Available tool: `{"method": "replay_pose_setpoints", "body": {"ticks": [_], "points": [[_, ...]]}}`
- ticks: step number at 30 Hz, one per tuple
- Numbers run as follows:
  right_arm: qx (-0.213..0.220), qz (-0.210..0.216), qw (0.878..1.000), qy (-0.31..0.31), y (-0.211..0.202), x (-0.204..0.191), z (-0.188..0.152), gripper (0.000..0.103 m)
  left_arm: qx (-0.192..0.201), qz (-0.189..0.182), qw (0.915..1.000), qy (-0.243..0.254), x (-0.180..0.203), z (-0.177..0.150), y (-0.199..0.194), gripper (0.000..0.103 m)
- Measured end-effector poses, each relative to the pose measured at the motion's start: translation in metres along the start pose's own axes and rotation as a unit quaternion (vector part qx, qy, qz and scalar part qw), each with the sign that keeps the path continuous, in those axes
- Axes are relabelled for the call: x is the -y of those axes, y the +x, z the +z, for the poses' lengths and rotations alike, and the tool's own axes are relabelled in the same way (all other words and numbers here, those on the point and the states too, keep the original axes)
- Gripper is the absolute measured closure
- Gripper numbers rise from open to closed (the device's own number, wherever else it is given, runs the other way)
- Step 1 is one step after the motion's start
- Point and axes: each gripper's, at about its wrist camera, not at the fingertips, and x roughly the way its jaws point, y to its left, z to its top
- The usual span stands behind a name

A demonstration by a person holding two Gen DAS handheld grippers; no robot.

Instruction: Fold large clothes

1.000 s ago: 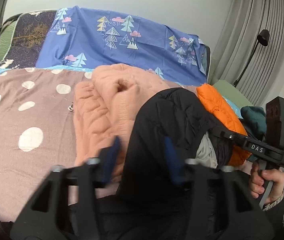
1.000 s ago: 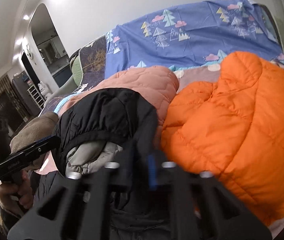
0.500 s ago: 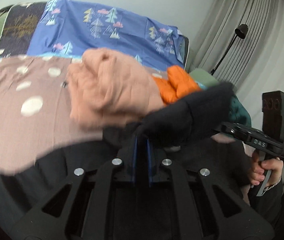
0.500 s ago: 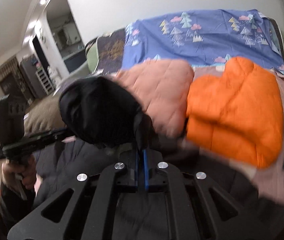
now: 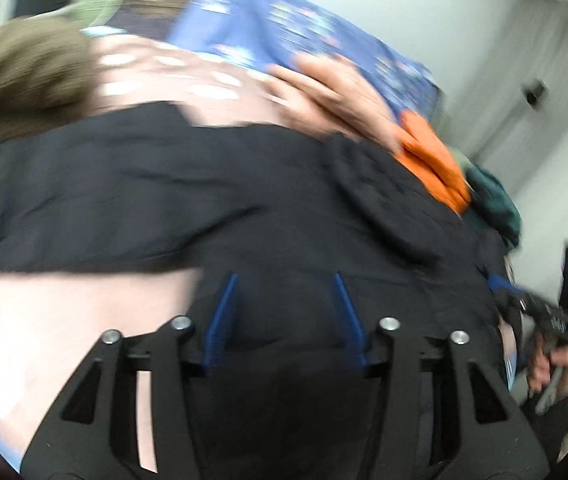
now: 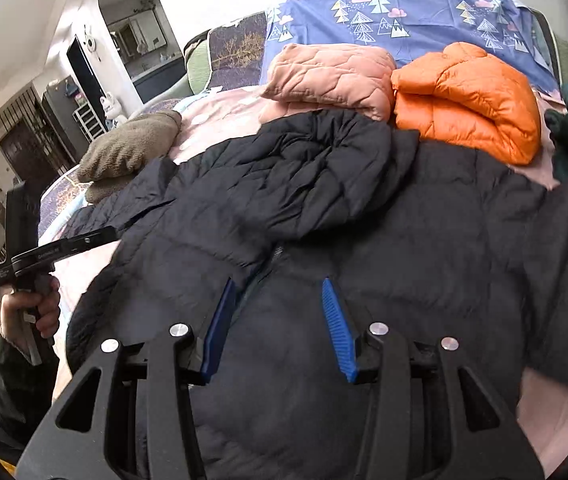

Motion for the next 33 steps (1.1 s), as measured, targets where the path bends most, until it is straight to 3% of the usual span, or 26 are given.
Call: {"method": "replay_pose_setpoints", "body": {"ticks": [4,7,12,15,19,27,33], "points": [[0.018,-0.010,1.000,-0.010,-0.009,-0.023,-0.010,0.048,0.035,0.059,0.9937,-0.089,-0.065,-0.007,-0.037,0.043],[0.027,-0.023,0.999,-0.035,-0.016,-0.040,-0.013,0.044,0.061,0.098,0.9772,-0.178,-0.126,-0.013,-0.067,0.043],[0.036,-0.012,0.999,-0.033,-0.024,-0.052,-0.018,0.038,0.098,0.153,0.9467,-0.266,-0.199,-0.019,-0.109,0.043],[0.038,-0.025,0.998,-0.035,-0.024,-0.055,-0.019,0.031,0.113,0.164,0.9306,-0.307,-0.238,-0.020,-0.121,0.043],[0.030,-0.031,0.999,-0.028,-0.020,-0.056,-0.024,0.029,0.124,0.172,0.9153,-0.343,-0.267,-0.021,-0.128,0.043],[0.019,-0.045,0.999,-0.017,-0.016,-0.051,-0.029,0.025,0.131,0.172,0.9079,-0.359,-0.306,0.002,-0.120,0.043],[0.019,-0.044,0.999,-0.011,-0.018,-0.045,-0.029,0.023,0.153,0.160,0.9037,-0.366,-0.312,0.009,-0.109,0.044]]}}
